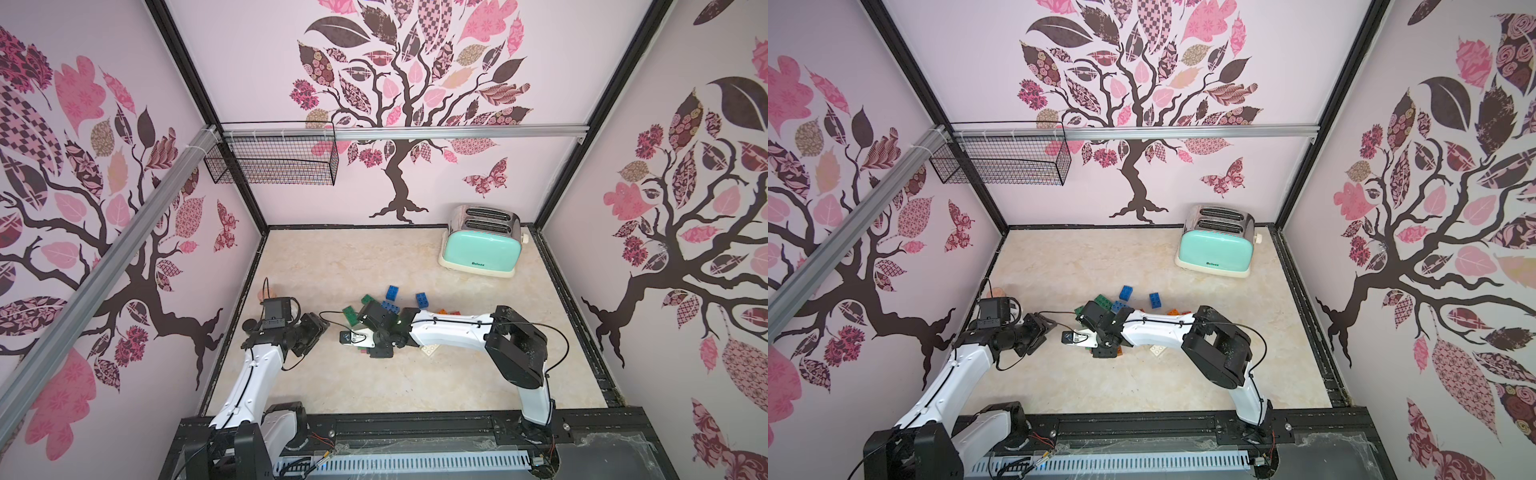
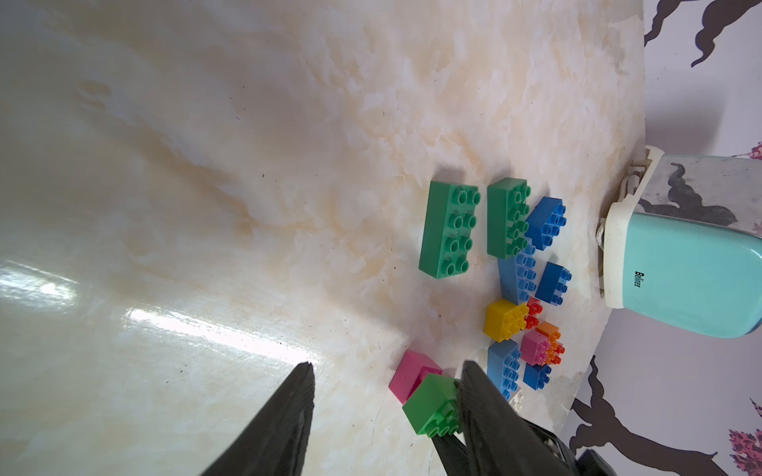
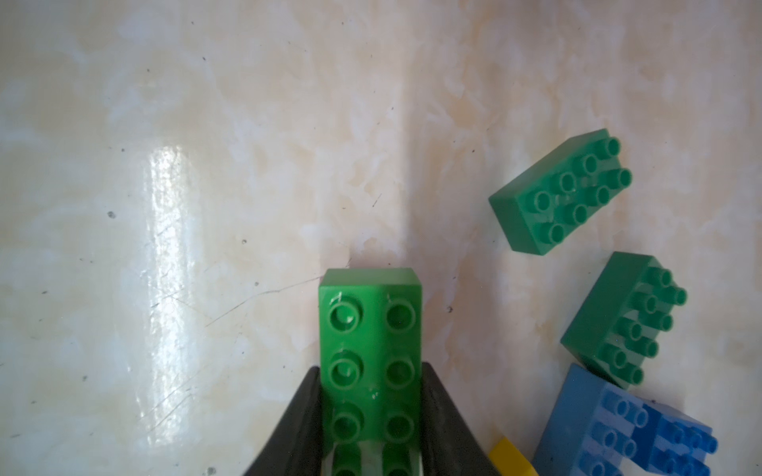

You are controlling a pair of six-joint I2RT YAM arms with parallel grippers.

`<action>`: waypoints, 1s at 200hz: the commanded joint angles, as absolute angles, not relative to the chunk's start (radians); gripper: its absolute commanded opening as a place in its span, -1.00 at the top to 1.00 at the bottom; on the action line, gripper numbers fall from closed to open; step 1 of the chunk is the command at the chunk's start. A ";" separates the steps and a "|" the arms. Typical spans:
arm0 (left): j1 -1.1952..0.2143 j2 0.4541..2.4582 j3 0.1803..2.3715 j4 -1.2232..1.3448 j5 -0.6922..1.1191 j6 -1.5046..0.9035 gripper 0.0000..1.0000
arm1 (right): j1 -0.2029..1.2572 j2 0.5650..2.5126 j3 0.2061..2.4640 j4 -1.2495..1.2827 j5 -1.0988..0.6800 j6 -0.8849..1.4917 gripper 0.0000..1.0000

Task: Assemble a heart with lego
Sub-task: Assemble the lego brick with the lego brick.

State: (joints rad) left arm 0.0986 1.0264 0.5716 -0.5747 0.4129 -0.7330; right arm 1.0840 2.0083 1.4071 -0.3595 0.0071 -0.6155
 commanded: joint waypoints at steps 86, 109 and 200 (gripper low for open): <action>0.107 1.025 0.555 -0.555 0.418 -0.736 -0.18 | 1.092 2.057 1.478 -0.409 0.031 -0.623 0.55; 0.109 1.024 0.554 -0.555 0.420 -0.739 -0.18 | 1.099 2.067 1.483 -0.416 0.056 -0.627 0.55; 0.130 1.006 0.548 -0.550 0.438 -0.748 -0.17 | 1.132 2.046 1.523 -0.459 0.118 -0.637 0.57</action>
State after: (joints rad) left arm 0.1230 1.0245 0.5606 -0.5678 0.4255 -0.7403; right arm 1.1259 2.0506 1.4731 -0.3904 0.1295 -0.6361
